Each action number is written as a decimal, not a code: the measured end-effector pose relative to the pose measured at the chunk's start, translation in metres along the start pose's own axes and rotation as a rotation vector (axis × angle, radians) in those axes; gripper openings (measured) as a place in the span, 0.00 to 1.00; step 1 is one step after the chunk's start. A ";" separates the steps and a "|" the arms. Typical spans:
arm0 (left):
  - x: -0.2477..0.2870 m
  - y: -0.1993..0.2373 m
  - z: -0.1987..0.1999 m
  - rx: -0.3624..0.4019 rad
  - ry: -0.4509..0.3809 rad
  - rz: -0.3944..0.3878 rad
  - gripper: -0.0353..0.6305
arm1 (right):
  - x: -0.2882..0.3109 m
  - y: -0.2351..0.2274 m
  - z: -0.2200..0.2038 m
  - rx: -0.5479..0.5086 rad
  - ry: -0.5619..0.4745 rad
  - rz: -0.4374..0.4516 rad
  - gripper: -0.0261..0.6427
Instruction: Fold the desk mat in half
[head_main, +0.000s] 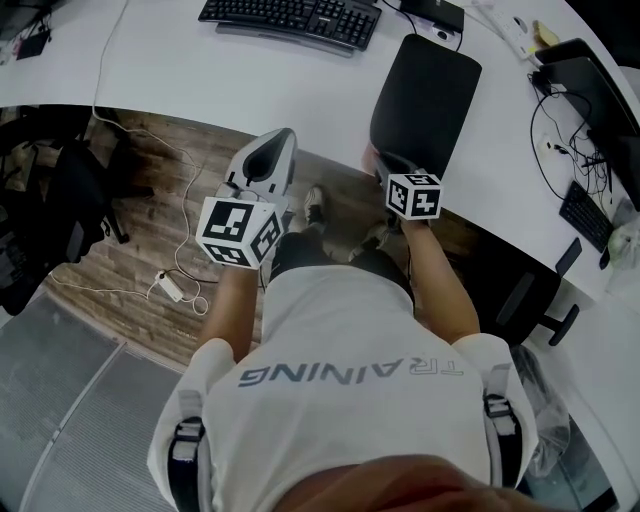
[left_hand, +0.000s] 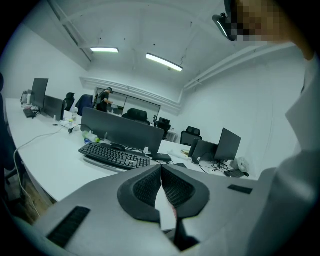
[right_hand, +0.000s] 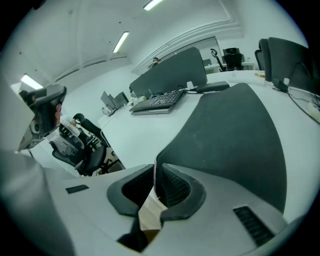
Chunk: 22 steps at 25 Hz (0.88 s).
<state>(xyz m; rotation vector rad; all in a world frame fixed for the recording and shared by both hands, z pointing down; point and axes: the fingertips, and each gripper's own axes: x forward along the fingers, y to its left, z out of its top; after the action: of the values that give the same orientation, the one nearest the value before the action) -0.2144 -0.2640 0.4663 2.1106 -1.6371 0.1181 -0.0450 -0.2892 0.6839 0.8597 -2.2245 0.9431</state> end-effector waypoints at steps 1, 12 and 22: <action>0.001 -0.001 0.000 0.001 0.000 -0.002 0.10 | 0.000 0.005 0.001 -0.027 0.006 0.015 0.15; 0.015 -0.043 0.028 0.036 -0.062 -0.078 0.10 | -0.110 0.013 0.082 -0.111 -0.322 -0.008 0.11; 0.021 -0.116 0.069 0.101 -0.149 -0.152 0.10 | -0.263 -0.044 0.154 -0.126 -0.637 -0.156 0.07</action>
<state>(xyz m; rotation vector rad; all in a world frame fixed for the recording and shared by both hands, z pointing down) -0.1144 -0.2900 0.3770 2.3629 -1.5757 -0.0056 0.1152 -0.3437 0.4269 1.3961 -2.6453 0.4841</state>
